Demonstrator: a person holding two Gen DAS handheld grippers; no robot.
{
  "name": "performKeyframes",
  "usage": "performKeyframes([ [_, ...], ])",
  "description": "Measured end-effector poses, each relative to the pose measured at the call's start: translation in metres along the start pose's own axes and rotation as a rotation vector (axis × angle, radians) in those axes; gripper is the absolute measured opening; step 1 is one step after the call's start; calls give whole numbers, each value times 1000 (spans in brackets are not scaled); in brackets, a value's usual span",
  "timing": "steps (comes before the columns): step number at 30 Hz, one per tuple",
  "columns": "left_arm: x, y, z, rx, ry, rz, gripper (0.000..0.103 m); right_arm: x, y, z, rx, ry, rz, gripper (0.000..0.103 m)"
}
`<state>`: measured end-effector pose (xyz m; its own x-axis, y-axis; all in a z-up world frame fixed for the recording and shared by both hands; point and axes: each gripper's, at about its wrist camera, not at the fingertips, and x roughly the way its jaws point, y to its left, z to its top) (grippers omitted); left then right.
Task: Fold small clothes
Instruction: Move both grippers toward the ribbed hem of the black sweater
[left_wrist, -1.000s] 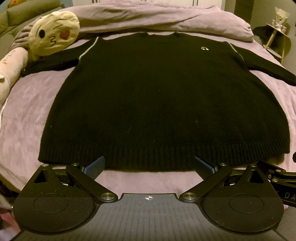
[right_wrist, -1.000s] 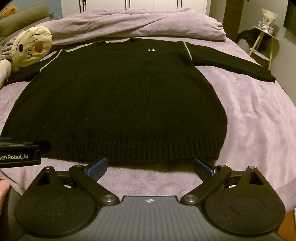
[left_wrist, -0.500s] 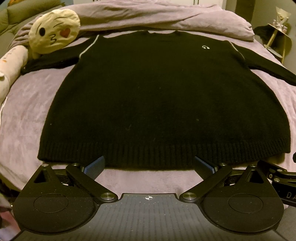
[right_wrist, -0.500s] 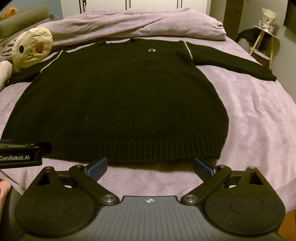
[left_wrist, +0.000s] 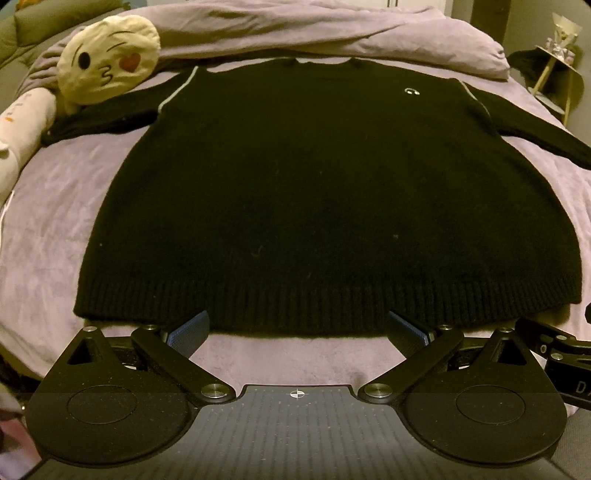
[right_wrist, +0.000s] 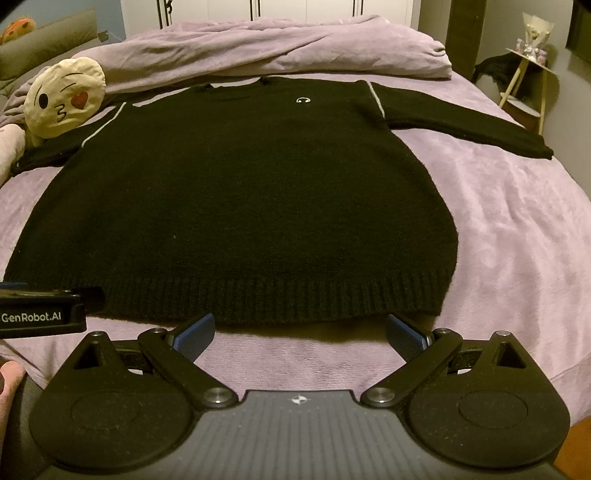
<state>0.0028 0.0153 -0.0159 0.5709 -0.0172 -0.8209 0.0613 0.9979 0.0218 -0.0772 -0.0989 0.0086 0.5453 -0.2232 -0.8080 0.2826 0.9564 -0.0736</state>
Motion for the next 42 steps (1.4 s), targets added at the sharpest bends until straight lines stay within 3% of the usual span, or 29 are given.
performKeyframes([
  [42, 14, 3, 5, -19, 51, -13, 103, 13, -12, -1, 55, 19, 8, 99],
])
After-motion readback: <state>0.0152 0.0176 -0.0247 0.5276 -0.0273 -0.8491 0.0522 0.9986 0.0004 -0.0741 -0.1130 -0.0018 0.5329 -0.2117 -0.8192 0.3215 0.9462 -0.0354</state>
